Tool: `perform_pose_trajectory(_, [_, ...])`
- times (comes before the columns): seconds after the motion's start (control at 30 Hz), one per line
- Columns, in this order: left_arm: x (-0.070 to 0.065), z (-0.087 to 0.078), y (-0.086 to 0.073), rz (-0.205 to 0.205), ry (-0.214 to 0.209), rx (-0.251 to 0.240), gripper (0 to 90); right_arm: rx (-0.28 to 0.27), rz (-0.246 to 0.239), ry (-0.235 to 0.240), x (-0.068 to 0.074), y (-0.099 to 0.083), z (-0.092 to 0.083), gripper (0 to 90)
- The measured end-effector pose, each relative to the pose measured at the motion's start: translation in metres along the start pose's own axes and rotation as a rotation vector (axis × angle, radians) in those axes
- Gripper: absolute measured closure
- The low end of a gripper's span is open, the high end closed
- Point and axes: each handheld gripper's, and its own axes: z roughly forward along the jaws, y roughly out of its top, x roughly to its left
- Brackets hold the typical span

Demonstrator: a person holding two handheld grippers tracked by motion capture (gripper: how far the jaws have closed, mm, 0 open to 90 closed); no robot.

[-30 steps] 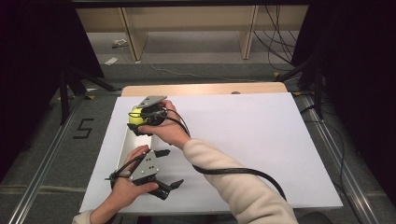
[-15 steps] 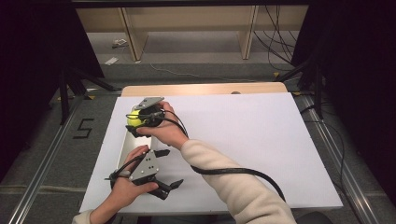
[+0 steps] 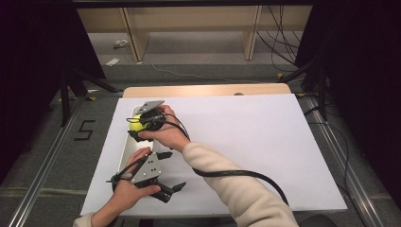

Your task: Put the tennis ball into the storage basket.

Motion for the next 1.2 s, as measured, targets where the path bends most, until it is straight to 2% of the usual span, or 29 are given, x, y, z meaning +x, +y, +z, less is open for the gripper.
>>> perform_pose_trajectory(0.47, [0.0, 0.0, 0.0, 0.002, -0.001, 0.0, 0.0, 0.044, 0.003, 0.008, 0.001, -0.004, 0.007, 26.5])
perform_pose_trajectory(1.2, [0.0, 0.0, 0.0, 0.004, -0.003, 0.002, 0.0, 0.078, 0.005, 0.01, 0.002, -0.011, 0.017, 26.3])
